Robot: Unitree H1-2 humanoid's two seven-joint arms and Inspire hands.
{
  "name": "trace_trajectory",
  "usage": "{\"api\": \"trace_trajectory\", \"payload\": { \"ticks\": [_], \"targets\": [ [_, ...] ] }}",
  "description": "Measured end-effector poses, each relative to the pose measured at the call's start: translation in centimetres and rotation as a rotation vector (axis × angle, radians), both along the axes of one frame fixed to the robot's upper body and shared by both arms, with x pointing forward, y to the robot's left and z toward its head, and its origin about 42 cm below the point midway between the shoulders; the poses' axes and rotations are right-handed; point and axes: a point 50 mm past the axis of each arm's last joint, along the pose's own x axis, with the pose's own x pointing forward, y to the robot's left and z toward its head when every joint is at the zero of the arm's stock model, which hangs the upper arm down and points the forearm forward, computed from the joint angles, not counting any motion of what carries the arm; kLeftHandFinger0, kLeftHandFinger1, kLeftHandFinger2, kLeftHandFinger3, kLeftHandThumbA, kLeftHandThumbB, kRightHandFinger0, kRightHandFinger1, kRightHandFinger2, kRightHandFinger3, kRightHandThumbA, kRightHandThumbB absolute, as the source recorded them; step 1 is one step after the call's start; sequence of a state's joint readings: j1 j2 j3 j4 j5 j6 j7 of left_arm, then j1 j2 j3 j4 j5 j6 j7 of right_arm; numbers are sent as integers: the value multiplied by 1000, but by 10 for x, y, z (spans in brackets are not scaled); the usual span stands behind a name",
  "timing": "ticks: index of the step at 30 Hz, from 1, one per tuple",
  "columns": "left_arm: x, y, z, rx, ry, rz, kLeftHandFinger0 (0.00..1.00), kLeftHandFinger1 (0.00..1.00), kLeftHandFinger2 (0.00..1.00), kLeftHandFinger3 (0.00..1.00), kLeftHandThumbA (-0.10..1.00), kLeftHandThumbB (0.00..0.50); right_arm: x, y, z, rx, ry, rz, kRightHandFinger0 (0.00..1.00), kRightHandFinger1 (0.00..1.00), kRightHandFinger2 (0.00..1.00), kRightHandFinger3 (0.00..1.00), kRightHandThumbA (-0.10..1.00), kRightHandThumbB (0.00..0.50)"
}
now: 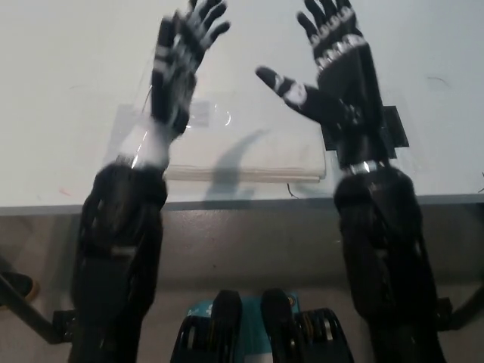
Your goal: A stack of napkins is kept in the middle of the table close to the robot and the robot places both its hands sideways on the stack. Then it moves its hands away from each other while pressing down on the napkins to make them smooth
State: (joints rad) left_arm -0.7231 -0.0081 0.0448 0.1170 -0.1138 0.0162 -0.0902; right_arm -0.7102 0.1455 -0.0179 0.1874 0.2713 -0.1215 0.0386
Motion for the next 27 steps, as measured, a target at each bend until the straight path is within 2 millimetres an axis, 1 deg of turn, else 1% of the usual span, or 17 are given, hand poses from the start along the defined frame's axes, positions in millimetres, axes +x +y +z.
{"api": "trace_trajectory", "payload": {
  "ticks": [1, 2, 4, 7, 8, 11, 12, 14, 15, 19, 20, 22, 25, 27],
  "targets": [
    [9, -3, 1, -7, 22, -1, 1000, 1000, 1000, 1000, 1000, 316, 7, 4, 2, 9, 16, 9, 1000, 1000, 1000, 1000, 1000, 293],
    [18, -5, 0, -12, 47, -4, 1000, 1000, 1000, 1000, 1000, 317, 12, 6, 2, 18, 33, 14, 1000, 1000, 1000, 1000, 1000, 293],
    [34, -11, -2, -15, 97, -8, 1000, 1000, 1000, 1000, 1000, 338, 25, 13, -1, 35, 83, 29, 1000, 1000, 1000, 1000, 1000, 290],
    [54, -17, -13, -14, 184, -7, 1000, 1000, 1000, 1000, 1000, 343, 42, 23, -7, 48, 150, 43, 1000, 1000, 1000, 1000, 1000, 283],
    [59, -19, -15, -17, 206, -5, 1000, 1000, 1000, 1000, 1000, 332, 47, 25, -10, 52, 176, 46, 1000, 1000, 1000, 1000, 1000, 281],
    [70, -23, -25, -28, 263, 1, 1000, 1000, 1000, 1000, 1000, 330, 61, 32, -19, 68, 241, 51, 1000, 1000, 1000, 1000, 1000, 267],
    [74, -24, -29, -28, 280, 3, 1000, 1000, 1000, 1000, 1000, 331, 65, 35, -25, 72, 270, 51, 1000, 1000, 1000, 1000, 1000, 265],
    [79, -27, -38, -25, 315, 4, 1000, 1000, 1000, 1000, 1000, 336, 71, 38, -33, 73, 306, 51, 1000, 1000, 1000, 1000, 1000, 263],
    [80, -28, -40, -23, 323, 4, 1000, 1000, 1000, 1000, 1000, 348, 72, 39, -34, 74, 311, 50, 1000, 1000, 1000, 1000, 1000, 262],
    [86, -31, -54, -18, 369, 11, 1000, 1000, 1000, 1000, 1000, 355, 77, 44, -49, 84, 363, 40, 1000, 1000, 1000, 1000, 1000, 254],
    [87, -31, -57, -18, 375, 14, 1000, 1000, 1000, 1000, 1000, 341, 77, 44, -51, 86, 367, 37, 1000, 1000, 1000, 1000, 1000, 263],
    [88, -31, -64, -17, 391, 18, 1000, 1000, 1000, 1000, 1000, 336, 79, 45, -56, 88, 382, 33, 1000, 1000, 1000, 1000, 1000, 261],
    [88, -31, -73, -14, 412, 28, 1000, 1000, 1000, 1000, 1000, 353, 82, 49, -62, 87, 414, 31, 1000, 1000, 1000, 1000, 1000, 254],
    [89, -30, -78, -14, 425, 39, 1000, 1000, 1000, 1000, 1000, 340, 83, 51, -68, 90, 438, 28, 1000, 1000, 1000, 1000, 1000, 265]
  ]
}}
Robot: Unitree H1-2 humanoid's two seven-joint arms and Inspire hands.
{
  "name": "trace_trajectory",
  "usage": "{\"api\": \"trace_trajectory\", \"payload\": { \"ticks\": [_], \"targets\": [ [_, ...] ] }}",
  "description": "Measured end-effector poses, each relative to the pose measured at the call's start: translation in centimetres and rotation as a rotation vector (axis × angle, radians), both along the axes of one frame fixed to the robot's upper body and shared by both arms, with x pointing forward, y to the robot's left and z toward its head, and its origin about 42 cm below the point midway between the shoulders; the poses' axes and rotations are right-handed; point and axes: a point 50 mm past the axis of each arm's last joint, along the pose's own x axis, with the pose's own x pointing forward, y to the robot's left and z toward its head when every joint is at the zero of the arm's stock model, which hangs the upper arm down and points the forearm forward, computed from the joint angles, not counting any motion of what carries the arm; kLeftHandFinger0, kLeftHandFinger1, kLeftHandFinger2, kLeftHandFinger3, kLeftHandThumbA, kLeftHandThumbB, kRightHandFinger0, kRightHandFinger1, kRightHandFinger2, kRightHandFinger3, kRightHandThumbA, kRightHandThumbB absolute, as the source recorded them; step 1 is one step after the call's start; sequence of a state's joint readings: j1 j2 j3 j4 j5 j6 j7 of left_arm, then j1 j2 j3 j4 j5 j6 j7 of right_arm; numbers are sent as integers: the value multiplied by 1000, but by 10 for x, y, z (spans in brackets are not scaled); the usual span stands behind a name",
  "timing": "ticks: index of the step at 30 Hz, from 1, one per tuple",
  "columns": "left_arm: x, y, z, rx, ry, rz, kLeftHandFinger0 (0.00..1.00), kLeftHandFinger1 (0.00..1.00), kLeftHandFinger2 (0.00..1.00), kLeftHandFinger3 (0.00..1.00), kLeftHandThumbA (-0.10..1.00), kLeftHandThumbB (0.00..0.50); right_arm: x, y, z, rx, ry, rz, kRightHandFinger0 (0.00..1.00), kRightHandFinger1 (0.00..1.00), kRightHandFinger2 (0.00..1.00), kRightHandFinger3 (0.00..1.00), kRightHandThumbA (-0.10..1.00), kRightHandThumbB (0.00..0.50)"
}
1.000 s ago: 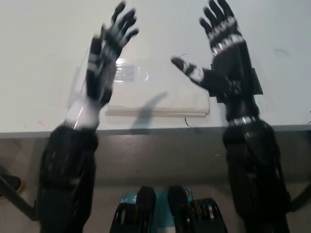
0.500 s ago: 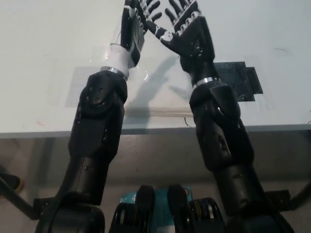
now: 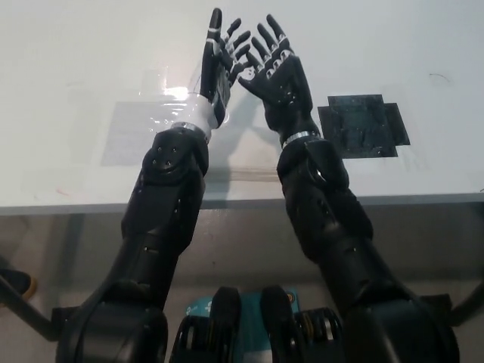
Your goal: A stack of napkins is kept in the middle of the table close to the robot and the robot places both its hands sideways on the stack. Then it moves its hands away from each other while pressing down on the napkins to make them smooth
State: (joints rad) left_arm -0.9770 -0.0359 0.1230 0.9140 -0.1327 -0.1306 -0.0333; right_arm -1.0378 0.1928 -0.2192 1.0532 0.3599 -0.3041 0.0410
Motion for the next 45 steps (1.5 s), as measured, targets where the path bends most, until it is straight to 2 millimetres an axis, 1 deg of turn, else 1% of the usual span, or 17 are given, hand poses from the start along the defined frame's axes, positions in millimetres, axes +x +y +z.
{"api": "trace_trajectory", "payload": {
  "ticks": [1, 2, 5, 7, 14, 16, 18, 19, 22, 23, 27, 29, 34, 36, 40, 43, 45],
  "targets": [
    [0, 0, -2, 1, 4, 4, 1000, 1000, 1000, 1000, 1000, 337, 1, 1, -2, 0, 10, -1, 1000, 1000, 1000, 1000, 1000, 264],
    [0, 0, -5, 4, 14, 7, 1000, 1000, 1000, 1000, 1000, 325, 2, 1, -5, 0, 24, -2, 1000, 1000, 1000, 1000, 1000, 242],
    [0, -1, -13, 12, 36, 15, 1000, 1000, 1000, 1000, 1000, 306, 2, 3, -14, 5, 55, -10, 1000, 1000, 1000, 1000, 1000, 270],
    [-1, -2, -20, 18, 57, 19, 1000, 1000, 1000, 1000, 1000, 326, 1, 4, -21, 5, 84, -10, 1000, 1000, 1000, 1000, 1000, 260],
    [-5, -5, -51, 43, 146, 35, 1000, 1000, 1000, 1000, 1000, 339, -5, 2, -51, 8, 185, -5, 1000, 1000, 1000, 1000, 1000, 259],
    [-6, -5, -59, 51, 166, 37, 1000, 1000, 1000, 1000, 1000, 369, -7, 1, -57, 7, 211, -5, 1000, 1000, 1000, 1000, 1000, 267],
    [-8, -5, -65, 59, 180, 41, 1000, 1000, 1000, 1000, 1000, 360, -8, -1, -63, 4, 231, -6, 1000, 1000, 1000, 1000, 1000, 264],
    [-8, -5, -66, 62, 181, 43, 1000, 1000, 1000, 1000, 1000, 357, -9, -1, -64, 3, 237, -7, 1000, 1000, 1000, 1000, 1000, 252],
    [-9, -6, -68, 85, 171, 44, 1000, 1000, 1000, 1000, 1000, 369, -9, -3, -67, -3, 244, -8, 1000, 1000, 1000, 1000, 1000, 256],
    [-9, -7, -69, 96, 167, 44, 1000, 1000, 1000, 1000, 1000, 394, -10, -3, -68, -5, 245, -9, 1000, 1000, 1000, 1000, 1000, 260],
    [-11, -6, -73, 118, 163, 43, 1000, 1000, 1000, 1000, 1000, 397, -12, -6, -74, -16, 249, -9, 1000, 1000, 1000, 1000, 1000, 282],
    [-12, -5, -76, 123, 160, 43, 1000, 1000, 1000, 1000, 1000, 383, -13, -7, -76, -21, 250, -9, 1000, 1000, 1000, 1000, 1000, 292],
    [-16, 1, -83, 120, 148, 51, 1000, 1000, 1000, 1000, 1000, 395, -14, -11, -81, -24, 249, -3, 1000, 1000, 1000, 1000, 1000, 279],
    [-18, 4, -86, 116, 142, 56, 1000, 1000, 1000, 1000, 1000, 380, -15, -14, -83, -22, 249, -2, 1000, 1000, 1000, 1000, 1000, 279],
    [-20, 12, -89, 107, 131, 62, 1000, 1000, 1000, 1000, 1000, 380, -14, -21, -85, -19, 244, -4, 1000, 1000, 1000, 1000, 1000, 275],
    [-19, 26, -86, 101, 112, 77, 1000, 1000, 1000, 1000, 1000, 366, -11, -31, -86, -16, 239, -14, 1000, 1000, 1000, 1000, 1000, 262],
    [-18, 36, -86, 97, 108, 93, 1000, 1000, 1000, 1000, 1000, 377, -10, -38, -86, -19, 235, -20, 1000, 1000, 1000, 1000, 1000, 273]
  ]
}}
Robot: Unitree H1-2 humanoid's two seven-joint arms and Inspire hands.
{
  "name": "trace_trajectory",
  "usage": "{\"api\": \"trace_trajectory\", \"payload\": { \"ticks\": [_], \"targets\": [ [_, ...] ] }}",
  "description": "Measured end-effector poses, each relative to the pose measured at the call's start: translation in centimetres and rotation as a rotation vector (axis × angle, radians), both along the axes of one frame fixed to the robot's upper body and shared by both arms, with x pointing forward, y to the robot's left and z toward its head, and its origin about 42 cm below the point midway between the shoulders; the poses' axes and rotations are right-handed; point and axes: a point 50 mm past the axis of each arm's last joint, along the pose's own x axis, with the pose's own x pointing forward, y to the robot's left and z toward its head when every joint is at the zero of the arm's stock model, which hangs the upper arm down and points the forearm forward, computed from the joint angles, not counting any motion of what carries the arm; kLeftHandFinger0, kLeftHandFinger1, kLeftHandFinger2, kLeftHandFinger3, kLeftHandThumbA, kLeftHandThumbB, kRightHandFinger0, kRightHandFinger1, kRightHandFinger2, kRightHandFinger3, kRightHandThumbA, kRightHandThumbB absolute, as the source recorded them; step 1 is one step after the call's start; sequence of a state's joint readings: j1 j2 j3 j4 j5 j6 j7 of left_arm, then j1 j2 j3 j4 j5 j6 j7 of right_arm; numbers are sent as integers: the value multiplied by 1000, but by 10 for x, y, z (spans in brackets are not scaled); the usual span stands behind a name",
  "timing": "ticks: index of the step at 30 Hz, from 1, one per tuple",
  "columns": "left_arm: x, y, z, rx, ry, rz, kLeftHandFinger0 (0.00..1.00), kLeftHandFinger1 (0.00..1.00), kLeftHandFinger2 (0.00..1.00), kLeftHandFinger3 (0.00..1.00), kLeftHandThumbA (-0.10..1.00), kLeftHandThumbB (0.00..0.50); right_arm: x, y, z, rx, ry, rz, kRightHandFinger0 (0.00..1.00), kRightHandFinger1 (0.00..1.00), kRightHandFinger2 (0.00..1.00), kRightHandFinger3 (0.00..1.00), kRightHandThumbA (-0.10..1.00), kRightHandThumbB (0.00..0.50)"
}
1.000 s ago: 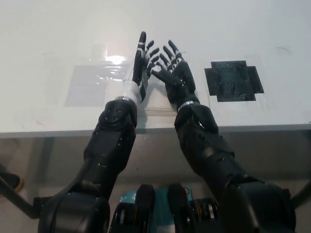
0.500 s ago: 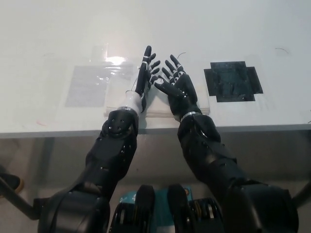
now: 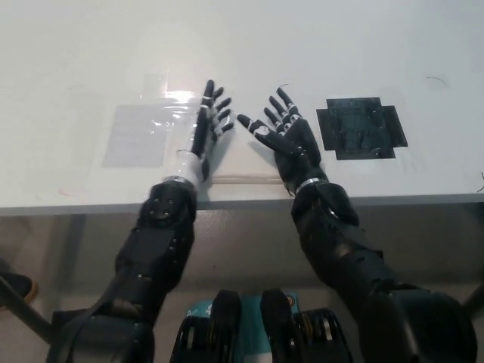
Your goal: A stack of napkins is kept in the middle of the table close to the robot and the robot places both its hands sideways on the stack. Then it moves its hands away from each other while pressing down on the napkins to make them smooth
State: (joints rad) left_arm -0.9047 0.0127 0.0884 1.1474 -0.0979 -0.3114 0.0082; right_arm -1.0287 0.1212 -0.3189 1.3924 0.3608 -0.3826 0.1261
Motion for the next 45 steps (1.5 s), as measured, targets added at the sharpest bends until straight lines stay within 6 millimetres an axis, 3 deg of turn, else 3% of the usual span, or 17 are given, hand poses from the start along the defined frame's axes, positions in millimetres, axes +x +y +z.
{"api": "trace_trajectory", "payload": {
  "ticks": [13, 19, 21, 28, 29, 30, 31, 33, 35, 37, 41, 45],
  "targets": [
    [3, 75, -7, -6, 30, 108, 1000, 1000, 1000, 1000, 1000, 313, 8, -64, -8, -21, -3, -100, 1000, 1000, 1000, 1000, 1000, 263],
    [2, 86, -8, -32, 35, 104, 1000, 1000, 1000, 1000, 1000, 308, 9, -81, -8, -23, -9, -125, 1000, 1000, 1000, 1000, 1000, 265],
    [3, 88, -7, -30, 30, 98, 1000, 1000, 1000, 1000, 1000, 353, 10, -83, -7, -25, -14, -127, 1000, 1000, 1000, 1000, 1000, 264],
    [-4, 104, 0, -16, -39, 90, 1000, 1000, 1000, 1000, 1000, 333, 9, -95, -3, -30, -81, -145, 1000, 1000, 1000, 1000, 1000, 206],
    [-9, 106, 1, -10, -66, 88, 1000, 1000, 1000, 1000, 1000, 335, 6, -100, -3, -33, -106, -154, 1000, 1000, 1000, 1000, 1000, 200],
    [-11, 107, 2, -7, -77, 86, 1000, 1000, 1000, 1000, 1000, 344, 4, -103, -4, -37, -118, -159, 1000, 1000, 1000, 1000, 1000, 247],
    [-17, 109, 2, 0, -96, 82, 1000, 1000, 1000, 1000, 1000, 341, 1, -108, -2, -43, -152, -169, 1000, 1000, 1000, 1000, 1000, 253],
    [-22, 110, 1, 5, -110, 81, 1000, 1000, 1000, 1000, 1000, 297, -2, -111, -1, -47, -175, -178, 1000, 1000, 1000, 1000, 1000, 275],
    [-34, 113, -4, 16, -123, 80, 1000, 1000, 1000, 1000, 1000, 285, -11, -119, -2, -57, -214, -195, 1000, 1000, 1000, 1000, 1000, 290],
    [-45, 115, -11, 23, -124, 79, 1000, 1000, 1000, 1000, 1000, 301, -19, -125, -4, -68, -241, -205, 1000, 1000, 1000, 1000, 1000, 309],
    [-72, 118, -24, 42, -135, 70, 1000, 1000, 1000, 1000, 1000, 305, -46, -136, -13, -100, -288, -224, 1000, 1000, 1000, 1000, 1000, 269],
    [-103, 120, -33, 59, -151, 60, 1000, 1000, 1000, 1000, 1000, 319, -80, -144, -28, -125, -309, -241, 1000, 1000, 1000, 1000, 1000, 323]
  ]
}}
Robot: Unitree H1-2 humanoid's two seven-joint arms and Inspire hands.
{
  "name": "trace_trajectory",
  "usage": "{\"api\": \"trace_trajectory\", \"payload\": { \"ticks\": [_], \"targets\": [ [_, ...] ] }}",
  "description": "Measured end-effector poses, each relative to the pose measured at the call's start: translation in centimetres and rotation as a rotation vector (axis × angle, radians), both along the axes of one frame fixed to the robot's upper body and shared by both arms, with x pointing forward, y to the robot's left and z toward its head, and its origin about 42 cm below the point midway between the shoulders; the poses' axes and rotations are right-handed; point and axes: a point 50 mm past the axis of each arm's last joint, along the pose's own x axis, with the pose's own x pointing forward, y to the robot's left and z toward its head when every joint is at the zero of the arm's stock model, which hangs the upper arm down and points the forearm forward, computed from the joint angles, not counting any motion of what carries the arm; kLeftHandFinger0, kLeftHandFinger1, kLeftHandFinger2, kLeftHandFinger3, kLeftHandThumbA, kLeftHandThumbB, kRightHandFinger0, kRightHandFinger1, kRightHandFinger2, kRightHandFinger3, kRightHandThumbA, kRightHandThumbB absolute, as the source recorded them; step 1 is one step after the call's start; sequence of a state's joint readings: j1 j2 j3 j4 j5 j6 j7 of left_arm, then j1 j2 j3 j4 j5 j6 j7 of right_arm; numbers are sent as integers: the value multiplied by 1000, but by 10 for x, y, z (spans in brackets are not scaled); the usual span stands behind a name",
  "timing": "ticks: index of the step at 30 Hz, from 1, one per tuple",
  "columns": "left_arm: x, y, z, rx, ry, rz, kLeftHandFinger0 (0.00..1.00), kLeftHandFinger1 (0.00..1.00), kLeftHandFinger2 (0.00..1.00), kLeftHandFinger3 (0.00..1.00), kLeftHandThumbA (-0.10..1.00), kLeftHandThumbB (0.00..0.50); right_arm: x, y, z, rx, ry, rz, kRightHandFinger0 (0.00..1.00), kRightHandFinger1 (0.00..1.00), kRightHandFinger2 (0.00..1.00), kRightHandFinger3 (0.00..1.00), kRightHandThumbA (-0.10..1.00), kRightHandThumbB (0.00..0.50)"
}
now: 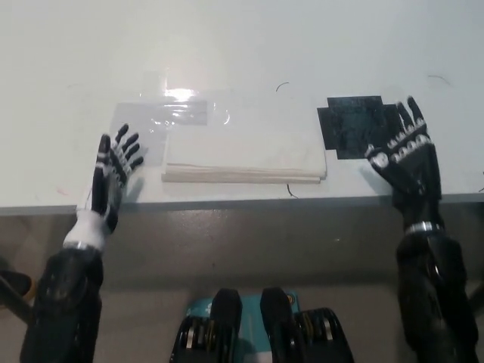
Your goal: A stack of napkins is kept in the middle of the table close to the robot and the robot places both its hands sideways on the stack. Then it moves its hands away from each other while pressing down on the napkins to make them smooth
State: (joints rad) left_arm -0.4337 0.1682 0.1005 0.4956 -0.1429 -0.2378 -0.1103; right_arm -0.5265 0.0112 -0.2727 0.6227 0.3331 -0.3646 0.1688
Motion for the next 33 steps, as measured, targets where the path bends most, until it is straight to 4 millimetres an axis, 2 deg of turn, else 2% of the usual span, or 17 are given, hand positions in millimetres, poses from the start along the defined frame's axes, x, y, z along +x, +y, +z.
{"api": "trace_trajectory", "payload": {
  "ticks": [1, 5, 6, 7, 10, 12, 13, 14, 16, 17, 20, 24, 26, 28, 29, 33],
  "targets": [
    [-7, 0, -3, 4, -1, -3, 1000, 1000, 1000, 1000, 1000, 325, -7, -1, -1, -7, -8, -3, 1000, 1000, 1000, 1000, 1000, 344],
    [-40, -2, -6, 25, -24, -21, 1000, 1000, 1000, 1000, 1000, 338, -42, -2, -10, -37, -27, -6, 1000, 1000, 1000, 1000, 1000, 326],
    [-50, -3, -7, 31, -31, -27, 1000, 1000, 1000, 1000, 1000, 341, -51, -1, -11, -45, -35, -5, 1000, 1000, 1000, 1000, 1000, 353],
    [-59, -3, -7, 36, -36, -32, 1000, 1000, 1000, 1000, 1000, 349, -58, 0, -11, -52, -46, -4, 1000, 1000, 1000, 1000, 1000, 351],
    [-90, -6, -8, 50, -57, -48, 1000, 1000, 1000, 1000, 1000, 351, -88, 4, -11, -79, -75, 4, 1000, 1000, 1000, 1000, 1000, 317],
    [-112, -9, -7, 59, -72, -61, 1000, 1000, 1000, 1000, 1000, 343, -107, 7, -10, -99, -92, 13, 1000, 1000, 1000, 1000, 1000, 320],
    [-123, -11, -5, 64, -81, -69, 1000, 1000, 1000, 1000, 1000, 342, -116, 8, -10, -108, -98, 17, 1000, 1000, 1000, 1000, 1000, 301],
    [-128, -12, -4, 67, -86, -72, 1000, 1000, 1000, 1000, 1000, 341, -120, 9, -8, -115, -106, 20, 1000, 1000, 1000, 1000, 1000, 296],
    [-151, -16, 1, 77, -111, -87, 1000, 1000, 1000, 1000, 1000, 296, -139, 13, -5, -143, -126, 33, 1000, 1000, 1000, 1000, 1000, 305],
    [-165, -19, 5, 83, -126, -102, 1000, 1000, 1000, 1000, 1000, 292, -149, 15, -2, -164, -142, 43, 1000, 1000, 1000, 1000, 1000, 309],
    [-193, -27, 10, 96, -152, -143, 1000, 1000, 1000, 1000, 1000, 307, -174, 26, 4, -219, -186, 82, 1000, 1000, 1000, 1000, 1000, 275],
    [-201, -28, 0, 110, -124, -156, 1000, 1000, 1000, 1000, 1000, 289, -179, 32, -3, -276, -169, 126, 1000, 1000, 1000, 1000, 1000, 233],
    [-200, -27, -6, 118, -110, -156, 1000, 1000, 1000, 1000, 1000, 279, -178, 31, -9, -300, -155, 135, 1000, 1000, 1000, 1000, 1000, 235],
    [-196, -25, -18, 129, -71, -150, 1000, 1000, 1000, 1000, 1000, 289, -175, 30, -17, -327, -129, 145, 1000, 1000, 1000, 1000, 1000, 240],
    [-193, -24, -22, 133, -59, -148, 1000, 1000, 1000, 1000, 1000, 297, -173, 30, -20, -335, -120, 149, 1000, 1000, 1000, 1000, 1000, 201],
    [-181, -21, -33, 154, -35, -141, 1000, 1000, 1000, 1000, 1000, 305, -166, 31, -29, -349, -91, 159, 1000, 1000, 1000, 1000, 1000, 168]
  ]
}}
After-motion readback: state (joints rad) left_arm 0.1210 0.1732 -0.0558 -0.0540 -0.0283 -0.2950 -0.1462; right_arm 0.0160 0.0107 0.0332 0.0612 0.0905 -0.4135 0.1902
